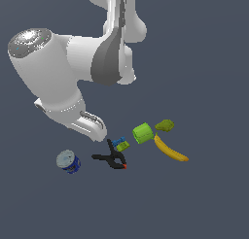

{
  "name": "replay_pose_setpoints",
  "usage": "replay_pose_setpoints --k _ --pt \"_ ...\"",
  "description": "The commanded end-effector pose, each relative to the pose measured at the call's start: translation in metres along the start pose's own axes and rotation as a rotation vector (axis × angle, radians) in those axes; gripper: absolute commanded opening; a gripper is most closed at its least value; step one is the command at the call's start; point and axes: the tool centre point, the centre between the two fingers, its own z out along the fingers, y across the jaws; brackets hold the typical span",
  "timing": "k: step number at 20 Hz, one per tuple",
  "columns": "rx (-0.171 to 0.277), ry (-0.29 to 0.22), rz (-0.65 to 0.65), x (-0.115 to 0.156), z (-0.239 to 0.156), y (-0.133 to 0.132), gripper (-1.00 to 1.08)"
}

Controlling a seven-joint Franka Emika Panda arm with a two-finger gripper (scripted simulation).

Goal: Pick up a designated object from a clutter of objects.

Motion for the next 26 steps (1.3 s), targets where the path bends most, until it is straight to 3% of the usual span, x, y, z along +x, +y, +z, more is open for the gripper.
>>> replay_pose_setpoints --k 1,12,26 --pt "0.000 0.001 0.060 0.017 0.018 0.011 1.00" --pt "-0.010 0.008 0.259 0.067 0.088 0.054 1.00" --pt "-0.015 0.010 0.313 0.077 0.114 0.068 1.00"
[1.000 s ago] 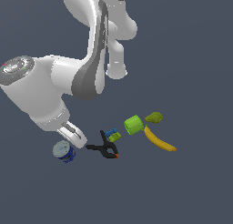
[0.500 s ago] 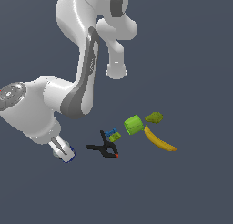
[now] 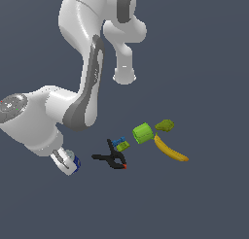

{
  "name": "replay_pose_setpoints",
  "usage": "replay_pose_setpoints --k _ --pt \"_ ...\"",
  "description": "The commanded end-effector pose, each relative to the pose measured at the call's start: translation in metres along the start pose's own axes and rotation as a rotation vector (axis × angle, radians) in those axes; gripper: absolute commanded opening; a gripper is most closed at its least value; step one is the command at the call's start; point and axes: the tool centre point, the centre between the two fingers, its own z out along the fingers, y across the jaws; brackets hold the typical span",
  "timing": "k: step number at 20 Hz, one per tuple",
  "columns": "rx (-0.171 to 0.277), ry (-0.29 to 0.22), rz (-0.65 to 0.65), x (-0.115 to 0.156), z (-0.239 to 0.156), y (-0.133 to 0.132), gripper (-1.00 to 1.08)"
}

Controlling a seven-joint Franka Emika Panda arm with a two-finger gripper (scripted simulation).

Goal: Pick up a designated object from a clutter of objects.

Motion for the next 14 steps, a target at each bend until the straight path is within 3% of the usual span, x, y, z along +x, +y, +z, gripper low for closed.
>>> replay_pose_setpoints --k 1,14 --pt "0.000 -0.001 0.000 0.000 0.005 0.000 1.00" --pt "0.000 0.001 0.003 0.000 0.050 0.000 1.00"
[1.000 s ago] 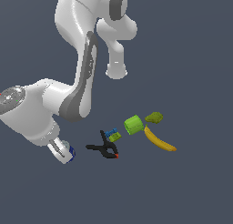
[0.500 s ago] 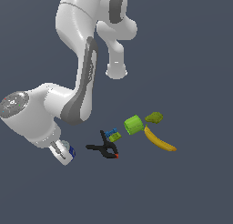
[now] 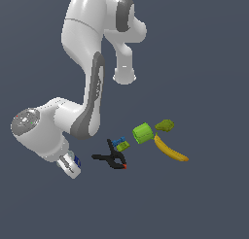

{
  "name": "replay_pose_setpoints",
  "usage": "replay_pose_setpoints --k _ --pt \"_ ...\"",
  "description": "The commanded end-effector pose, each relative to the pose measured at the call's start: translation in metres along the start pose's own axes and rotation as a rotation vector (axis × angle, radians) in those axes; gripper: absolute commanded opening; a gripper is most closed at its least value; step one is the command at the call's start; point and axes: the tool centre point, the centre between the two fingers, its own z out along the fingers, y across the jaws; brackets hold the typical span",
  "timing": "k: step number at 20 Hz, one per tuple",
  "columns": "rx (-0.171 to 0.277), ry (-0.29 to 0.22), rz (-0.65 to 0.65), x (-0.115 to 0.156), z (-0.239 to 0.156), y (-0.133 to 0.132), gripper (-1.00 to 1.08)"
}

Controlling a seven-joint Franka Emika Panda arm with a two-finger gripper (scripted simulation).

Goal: Pick up a designated object from a clutter of objects.

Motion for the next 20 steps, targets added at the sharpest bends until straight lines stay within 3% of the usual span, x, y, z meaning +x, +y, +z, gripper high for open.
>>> replay_pose_setpoints --k 1,2,3,20 --pt "0.001 0.002 0.000 0.001 -0.001 -0.001 1.00" --pt "0.001 0.002 0.000 0.001 -0.001 -0.001 1.00" --pt "0.001 0.002 0.000 0.001 -0.001 -0.001 -1.00" --pt "0.001 0.000 0.000 -0.001 -0.017 -0.002 -1.00"
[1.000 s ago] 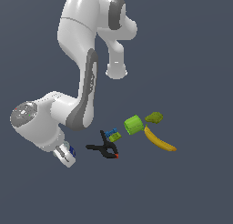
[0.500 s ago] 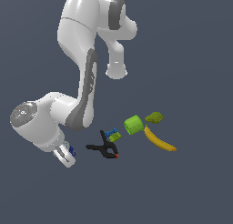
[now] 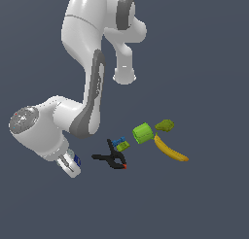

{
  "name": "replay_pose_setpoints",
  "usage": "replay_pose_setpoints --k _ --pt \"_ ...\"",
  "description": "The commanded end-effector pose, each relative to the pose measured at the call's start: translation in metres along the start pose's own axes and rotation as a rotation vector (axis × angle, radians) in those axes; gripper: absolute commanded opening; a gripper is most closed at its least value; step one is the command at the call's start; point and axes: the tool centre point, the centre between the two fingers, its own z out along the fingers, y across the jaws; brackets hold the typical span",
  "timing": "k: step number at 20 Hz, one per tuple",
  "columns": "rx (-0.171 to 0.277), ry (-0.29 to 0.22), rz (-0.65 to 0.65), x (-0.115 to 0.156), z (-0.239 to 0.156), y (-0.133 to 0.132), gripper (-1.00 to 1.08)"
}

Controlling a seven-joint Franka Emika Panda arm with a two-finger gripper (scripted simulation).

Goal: Pick up a designated object from a clutter of objects.

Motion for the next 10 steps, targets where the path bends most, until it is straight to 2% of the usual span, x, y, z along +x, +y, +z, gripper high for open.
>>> replay_pose_setpoints --k 1,10 --pt "0.003 0.006 0.000 0.001 -0.014 -0.002 -1.00" --pt "0.003 0.006 0.001 -0.006 -0.092 -0.008 -1.00"
